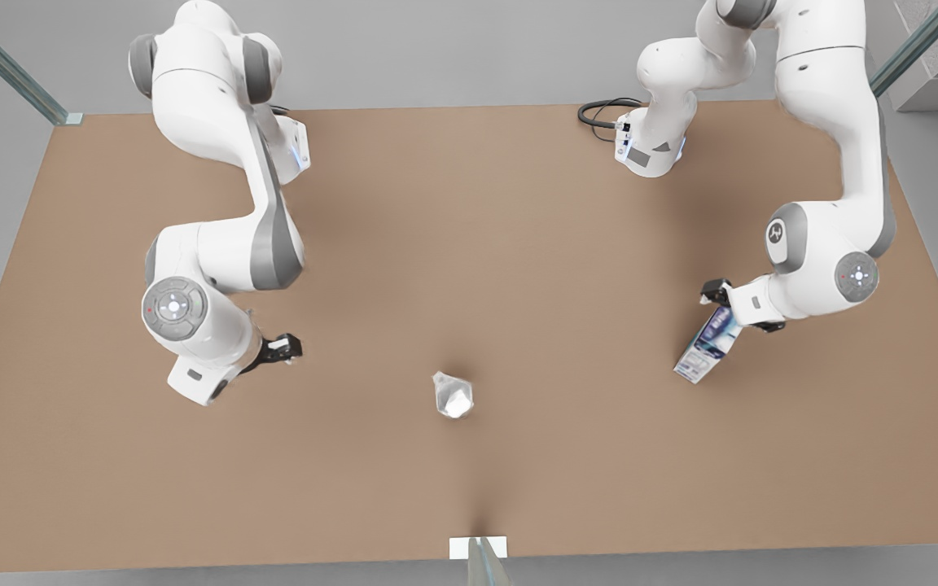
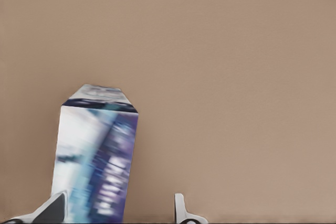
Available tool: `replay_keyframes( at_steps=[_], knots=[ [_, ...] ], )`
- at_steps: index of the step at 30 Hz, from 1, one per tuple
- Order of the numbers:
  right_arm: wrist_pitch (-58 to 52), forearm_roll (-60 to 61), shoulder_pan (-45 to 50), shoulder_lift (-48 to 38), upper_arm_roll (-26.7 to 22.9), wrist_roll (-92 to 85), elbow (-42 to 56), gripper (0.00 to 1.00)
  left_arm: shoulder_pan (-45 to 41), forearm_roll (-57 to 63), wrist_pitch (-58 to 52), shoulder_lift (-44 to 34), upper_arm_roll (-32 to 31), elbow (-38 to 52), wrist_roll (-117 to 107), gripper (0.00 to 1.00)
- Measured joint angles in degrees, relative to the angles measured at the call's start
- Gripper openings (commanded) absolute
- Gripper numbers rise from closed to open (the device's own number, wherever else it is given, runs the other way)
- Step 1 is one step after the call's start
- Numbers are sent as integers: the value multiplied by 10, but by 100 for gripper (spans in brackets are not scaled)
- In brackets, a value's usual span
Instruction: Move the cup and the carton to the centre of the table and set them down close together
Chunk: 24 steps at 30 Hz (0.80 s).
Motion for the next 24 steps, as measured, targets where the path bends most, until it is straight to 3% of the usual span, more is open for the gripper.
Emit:
replay_keyframes(
  at_steps=[13,17,18,19,24],
  knots=[
    [9,6,-21,10,3,6,-15,100,-10,55,29,38,0,1,-10,100],
    [8,9,-69,-59,2,7,-43,100,-8,55,45,57,0,0,-10,97],
    [9,6,-69,-75,2,5,-53,100,-8,56,44,58,0,0,-11,68],
    [11,6,-68,-76,4,5,-54,100,-9,56,41,57,0,1,-17,49],
    [13,6,-69,-70,5,5,-53,100,-10,149,39,49,-1,3,-23,55]
  ],
)
